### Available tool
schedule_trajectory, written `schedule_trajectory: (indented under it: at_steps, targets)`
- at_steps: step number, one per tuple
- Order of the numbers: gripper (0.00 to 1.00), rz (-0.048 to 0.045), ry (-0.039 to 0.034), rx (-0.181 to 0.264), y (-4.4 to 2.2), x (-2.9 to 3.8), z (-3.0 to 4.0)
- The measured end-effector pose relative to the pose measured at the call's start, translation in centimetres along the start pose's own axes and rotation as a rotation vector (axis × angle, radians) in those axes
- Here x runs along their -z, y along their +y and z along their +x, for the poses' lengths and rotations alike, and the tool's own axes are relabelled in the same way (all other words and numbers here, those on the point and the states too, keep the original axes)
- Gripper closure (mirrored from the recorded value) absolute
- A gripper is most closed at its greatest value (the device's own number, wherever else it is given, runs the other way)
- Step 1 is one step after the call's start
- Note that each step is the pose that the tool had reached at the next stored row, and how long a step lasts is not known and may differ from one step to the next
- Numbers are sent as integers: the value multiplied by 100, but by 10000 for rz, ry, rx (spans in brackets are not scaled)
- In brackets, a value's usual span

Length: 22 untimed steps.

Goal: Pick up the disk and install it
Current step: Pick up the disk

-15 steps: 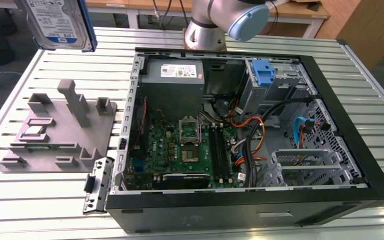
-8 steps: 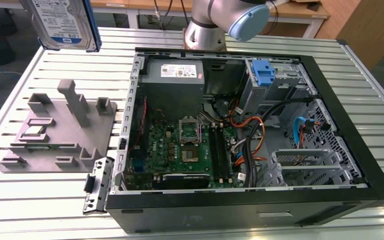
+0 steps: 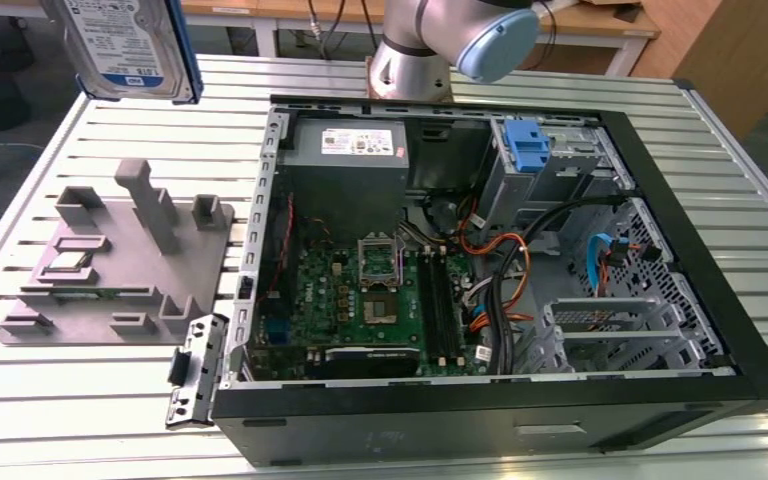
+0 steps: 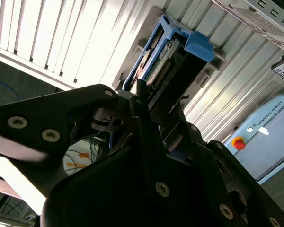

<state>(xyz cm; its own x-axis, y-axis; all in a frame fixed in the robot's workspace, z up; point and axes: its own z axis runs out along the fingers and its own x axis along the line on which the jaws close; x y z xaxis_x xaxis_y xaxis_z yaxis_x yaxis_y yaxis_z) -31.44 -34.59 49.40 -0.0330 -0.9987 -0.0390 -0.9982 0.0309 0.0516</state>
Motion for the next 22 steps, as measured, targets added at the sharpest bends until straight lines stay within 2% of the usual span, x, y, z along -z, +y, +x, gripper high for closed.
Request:
schedule_trajectory:
  at_steps: [6,22]
  targets:
    - [65,0,0,0,-55,2,-2]
    - [65,0,1,0,-261,9,-9]
